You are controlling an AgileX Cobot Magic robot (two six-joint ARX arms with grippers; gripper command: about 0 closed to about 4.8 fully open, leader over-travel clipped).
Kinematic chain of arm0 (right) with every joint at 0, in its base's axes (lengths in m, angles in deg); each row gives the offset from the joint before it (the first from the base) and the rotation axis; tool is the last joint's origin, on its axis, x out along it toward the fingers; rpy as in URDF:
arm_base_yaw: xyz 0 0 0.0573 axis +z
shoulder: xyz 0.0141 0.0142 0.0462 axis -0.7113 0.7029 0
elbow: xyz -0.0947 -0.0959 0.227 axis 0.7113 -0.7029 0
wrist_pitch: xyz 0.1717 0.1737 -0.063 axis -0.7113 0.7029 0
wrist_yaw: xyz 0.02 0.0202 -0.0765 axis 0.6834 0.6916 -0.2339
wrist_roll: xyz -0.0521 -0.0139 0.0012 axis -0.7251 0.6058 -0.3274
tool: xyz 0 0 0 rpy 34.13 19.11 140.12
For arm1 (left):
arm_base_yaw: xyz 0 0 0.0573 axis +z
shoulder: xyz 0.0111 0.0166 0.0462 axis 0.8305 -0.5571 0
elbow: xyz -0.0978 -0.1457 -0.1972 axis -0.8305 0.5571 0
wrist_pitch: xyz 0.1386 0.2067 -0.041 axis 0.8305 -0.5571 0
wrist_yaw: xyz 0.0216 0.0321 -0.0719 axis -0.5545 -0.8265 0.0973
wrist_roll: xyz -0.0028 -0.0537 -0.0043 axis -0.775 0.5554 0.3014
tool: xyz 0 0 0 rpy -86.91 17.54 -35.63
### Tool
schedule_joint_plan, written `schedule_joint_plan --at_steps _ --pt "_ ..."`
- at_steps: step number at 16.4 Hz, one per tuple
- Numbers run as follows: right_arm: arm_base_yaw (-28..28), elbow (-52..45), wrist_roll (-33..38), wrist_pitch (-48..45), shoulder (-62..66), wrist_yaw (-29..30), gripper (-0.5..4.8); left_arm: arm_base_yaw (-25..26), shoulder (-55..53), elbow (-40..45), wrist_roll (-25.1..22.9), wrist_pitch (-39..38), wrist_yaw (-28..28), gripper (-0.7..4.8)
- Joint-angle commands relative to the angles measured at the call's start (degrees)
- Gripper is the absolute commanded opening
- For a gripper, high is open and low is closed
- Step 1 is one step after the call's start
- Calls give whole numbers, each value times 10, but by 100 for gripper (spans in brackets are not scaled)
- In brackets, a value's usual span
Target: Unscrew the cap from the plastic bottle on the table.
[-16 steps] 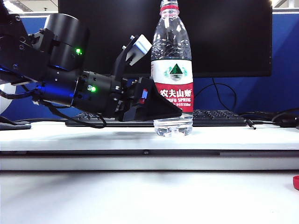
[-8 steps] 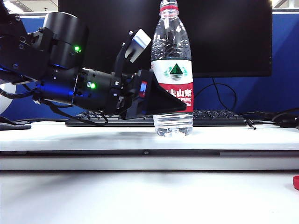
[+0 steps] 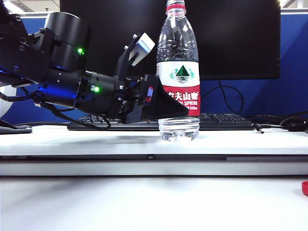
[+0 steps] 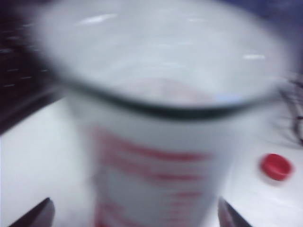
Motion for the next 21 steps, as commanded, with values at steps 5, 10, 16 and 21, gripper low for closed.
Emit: schedule_joint_plan --at_steps 5,10,16,21 --pt "0 2 0 -8 0 -1 -6 0 13 -1 4 22 1 479" --pt "0 2 0 -10 0 -1 -6 0 61 -1 0 -33 15 479" --pt "0 2 1 -10 0 -1 -6 0 89 -1 -2 -63 46 479" --pt "0 2 9 -10 0 -1 -6 1 103 -1 -15 -57 42 479"
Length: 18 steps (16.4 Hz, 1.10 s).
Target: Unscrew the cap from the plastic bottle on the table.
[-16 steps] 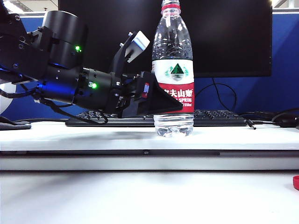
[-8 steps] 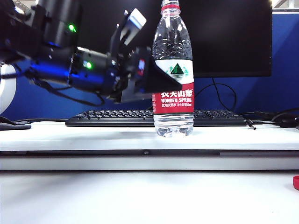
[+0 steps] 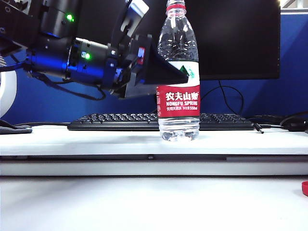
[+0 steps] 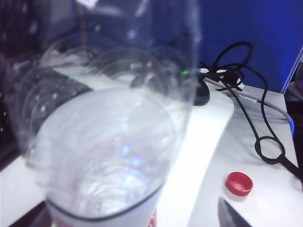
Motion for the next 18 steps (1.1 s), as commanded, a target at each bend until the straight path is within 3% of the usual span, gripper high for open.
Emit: schedule_joint_plan --at_steps 1,8,18 --pt "0 2 3 -10 0 -1 -6 0 12 -2 -12 14 -7 479" --pt "0 2 5 -15 0 -1 -6 0 55 -2 -8 78 -26 479" --pt "0 2 5 -17 0 0 -6 0 112 -17 43 177 -34 479"
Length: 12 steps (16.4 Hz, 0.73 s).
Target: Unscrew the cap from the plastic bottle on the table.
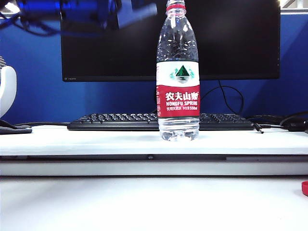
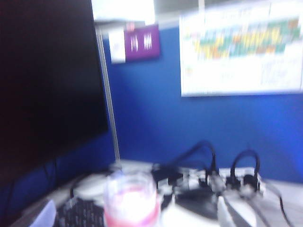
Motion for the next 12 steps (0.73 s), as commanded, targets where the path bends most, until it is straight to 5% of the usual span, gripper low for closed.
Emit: schedule_joint_plan --at_steps 1,5,6,7,10,12 --pt "0 2 3 -19 0 1 -6 -1 26 -11 3 20 -1 479" --pt "0 3 3 -49 -8 1 -6 -1 118 -11 13 -20 -2 447" --pt "0 3 2 -57 -12 0 -6 -1 152 -11 14 -49 -2 113" --pt "0 3 2 -67 -16 0 -6 -1 201 -11 20 -90 -8 27" --pt "0 3 2 -83 -37 0 -6 -1 358 -11 37 -276 -96 -6" --pt "0 3 2 -82 -54 -1 -6 -1 482 -11 3 -424 -173 -6"
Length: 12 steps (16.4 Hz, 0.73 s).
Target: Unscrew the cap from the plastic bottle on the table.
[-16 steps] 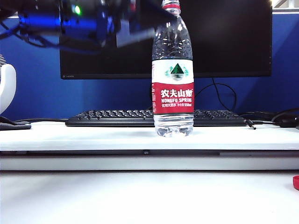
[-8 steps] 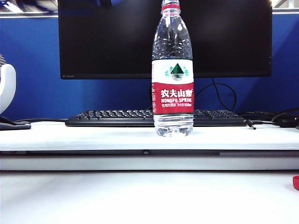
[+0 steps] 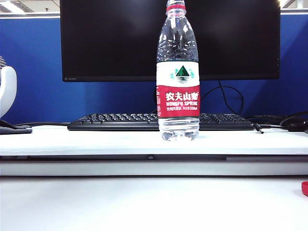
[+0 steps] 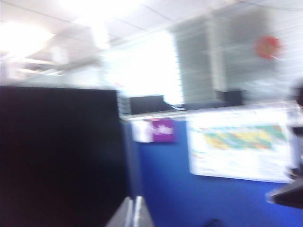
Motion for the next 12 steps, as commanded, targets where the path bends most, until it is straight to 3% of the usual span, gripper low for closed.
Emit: schedule_joint_plan --at_steps 1,5,7,9,12 --pt "0 1 2 -10 -22 -1 -6 0 156 -1 -50 -214 -121 -6" --pt "0 1 2 -7 -35 1 -6 0 326 -1 -36 -406 -170 -6" --pt "0 1 2 7 -49 30 -6 0 438 -1 -19 -552 -219 -6" --pt "0 0 2 17 -64 33 -6 2 456 -25 -15 -671 -252 -5" --pt "-1 -1 2 50 -96 31 -6 0 452 -32 -15 -748 -248 -5"
